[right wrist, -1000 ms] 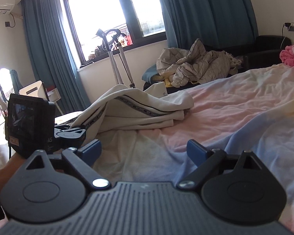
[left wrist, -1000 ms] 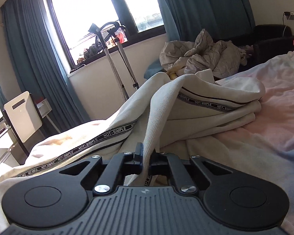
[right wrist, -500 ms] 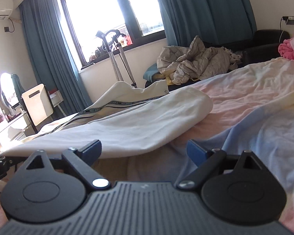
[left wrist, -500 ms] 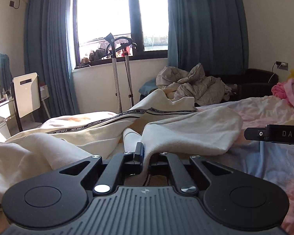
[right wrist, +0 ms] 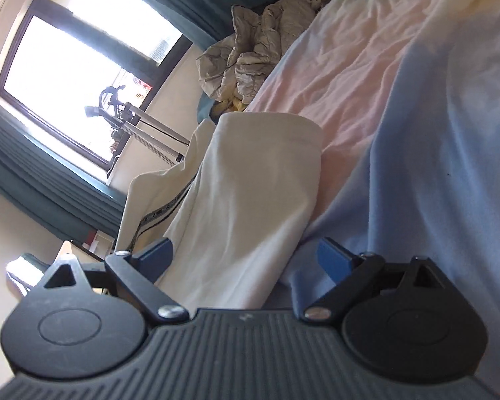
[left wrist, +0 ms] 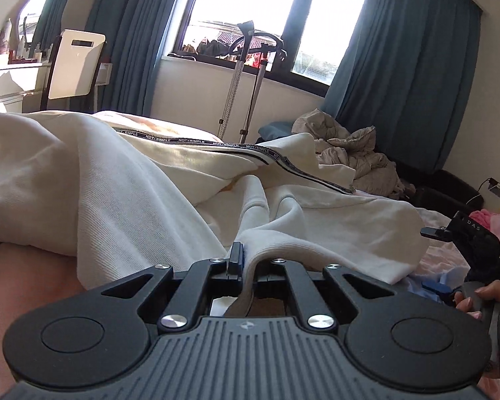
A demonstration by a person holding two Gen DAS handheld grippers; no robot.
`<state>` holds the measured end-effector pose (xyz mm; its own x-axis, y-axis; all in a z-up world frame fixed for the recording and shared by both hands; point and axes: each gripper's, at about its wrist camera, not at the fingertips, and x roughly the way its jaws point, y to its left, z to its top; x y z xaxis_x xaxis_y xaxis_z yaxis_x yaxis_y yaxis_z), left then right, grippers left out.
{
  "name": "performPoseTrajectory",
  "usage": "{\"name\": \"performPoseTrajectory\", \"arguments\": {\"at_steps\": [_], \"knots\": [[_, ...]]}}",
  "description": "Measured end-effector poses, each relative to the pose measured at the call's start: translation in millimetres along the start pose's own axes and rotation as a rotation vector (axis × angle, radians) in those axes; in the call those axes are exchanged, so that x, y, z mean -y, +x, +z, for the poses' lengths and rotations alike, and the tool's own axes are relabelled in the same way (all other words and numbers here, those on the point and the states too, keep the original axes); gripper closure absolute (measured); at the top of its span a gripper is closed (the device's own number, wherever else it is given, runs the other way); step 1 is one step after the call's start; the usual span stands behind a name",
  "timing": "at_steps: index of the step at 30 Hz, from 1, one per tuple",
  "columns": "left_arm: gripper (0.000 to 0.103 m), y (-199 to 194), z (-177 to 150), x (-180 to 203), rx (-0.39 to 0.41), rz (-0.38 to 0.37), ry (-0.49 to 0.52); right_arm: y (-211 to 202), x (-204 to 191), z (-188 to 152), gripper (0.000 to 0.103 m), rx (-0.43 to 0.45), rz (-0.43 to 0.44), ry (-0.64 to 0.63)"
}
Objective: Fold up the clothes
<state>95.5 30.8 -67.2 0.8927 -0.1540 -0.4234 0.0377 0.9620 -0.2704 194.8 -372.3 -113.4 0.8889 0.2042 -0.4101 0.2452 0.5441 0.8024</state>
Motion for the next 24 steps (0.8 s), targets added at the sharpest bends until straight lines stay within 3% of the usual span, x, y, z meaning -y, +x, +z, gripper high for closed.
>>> {"name": "performPoseTrajectory", "arguments": {"at_steps": [5,10,12,14,16,17,19,24], "knots": [[0.097,12.5,-1.7,-2.3,-0.060,0.018,-0.028,32.9,9.7,23.3,0.009,0.042,-0.035,-0.029],[0.097,24.3,-6.1,-2.6,-0.104,0.022,-0.020,71.7,-2.5,35.9,0.011,0.090,-0.063,-0.192],[0.097,27.3,-6.9,-2.8,-0.113,0.019,-0.019,82.5,1.5,39.4,0.021,0.121,-0.058,-0.171],[0.097,30.2,-7.3,-2.8,-0.120,0.022,-0.008,87.3,8.1,41.5,0.050,0.134,-0.043,-0.117],[0.096,32.7,-7.6,-3.4,-0.125,0.023,-0.015,85.1,8.6,42.1,0.069,0.141,-0.053,-0.104],[0.096,33.2,-7.5,-3.3,-0.126,0.022,-0.017,80.3,5.0,42.6,0.084,0.159,-0.064,-0.112],[0.096,34.0,-6.7,-3.2,-0.126,0.023,-0.017,68.8,-6.6,46.6,0.097,0.192,-0.071,-0.132],[0.092,29.6,-2.6,-3.7,-0.138,-0.017,-0.044,14.2,-45.7,54.6,0.099,0.330,-0.082,-0.268]]}}
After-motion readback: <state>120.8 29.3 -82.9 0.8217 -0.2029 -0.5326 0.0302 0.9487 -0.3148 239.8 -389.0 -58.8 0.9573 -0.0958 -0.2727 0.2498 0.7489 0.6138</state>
